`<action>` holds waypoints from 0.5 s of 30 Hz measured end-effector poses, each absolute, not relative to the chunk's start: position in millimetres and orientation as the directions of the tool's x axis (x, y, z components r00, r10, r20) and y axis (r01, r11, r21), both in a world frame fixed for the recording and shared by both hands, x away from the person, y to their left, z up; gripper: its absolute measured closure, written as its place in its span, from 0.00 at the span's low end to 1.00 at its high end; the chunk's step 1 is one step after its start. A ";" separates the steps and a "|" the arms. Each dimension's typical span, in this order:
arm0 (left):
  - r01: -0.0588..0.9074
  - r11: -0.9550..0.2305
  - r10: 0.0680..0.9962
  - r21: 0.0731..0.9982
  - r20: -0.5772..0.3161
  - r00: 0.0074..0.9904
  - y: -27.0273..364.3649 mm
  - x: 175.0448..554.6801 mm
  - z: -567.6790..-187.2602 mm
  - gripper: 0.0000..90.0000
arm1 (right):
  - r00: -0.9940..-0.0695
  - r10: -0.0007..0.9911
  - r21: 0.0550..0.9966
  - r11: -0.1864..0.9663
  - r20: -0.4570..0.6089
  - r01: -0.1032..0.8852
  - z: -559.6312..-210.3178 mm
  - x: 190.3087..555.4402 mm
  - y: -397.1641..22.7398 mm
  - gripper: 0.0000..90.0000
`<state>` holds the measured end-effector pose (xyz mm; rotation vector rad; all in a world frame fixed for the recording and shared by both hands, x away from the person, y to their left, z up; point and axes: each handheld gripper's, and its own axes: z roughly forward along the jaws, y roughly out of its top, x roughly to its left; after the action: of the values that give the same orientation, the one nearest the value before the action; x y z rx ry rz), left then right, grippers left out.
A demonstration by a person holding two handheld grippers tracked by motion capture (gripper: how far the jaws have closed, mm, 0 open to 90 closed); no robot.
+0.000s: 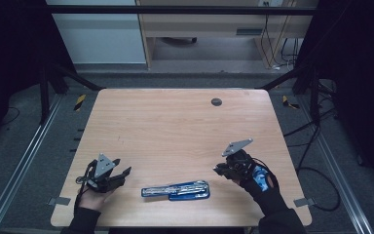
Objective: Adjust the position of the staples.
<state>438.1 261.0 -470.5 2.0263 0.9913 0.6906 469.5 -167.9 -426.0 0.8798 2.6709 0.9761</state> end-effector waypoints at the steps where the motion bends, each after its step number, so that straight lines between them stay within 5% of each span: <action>1: 0.411 -0.407 0.823 0.815 0.133 0.552 260.4 438.0 -470.7 0.51 | -0.818 0.573 0.633 0.618 0.043 0.467 -425.6 470.1 -166.7 0.87; 15: 0.413 -0.418 0.819 0.809 0.140 0.556 259.3 438.4 -471.9 0.51 | -0.898 0.439 0.656 0.667 0.037 0.354 -418.7 476.7 -158.6 0.86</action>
<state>438.4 259.3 -471.9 2.0402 0.9873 0.6899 476.7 -158.6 -418.7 0.6581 2.7537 1.0431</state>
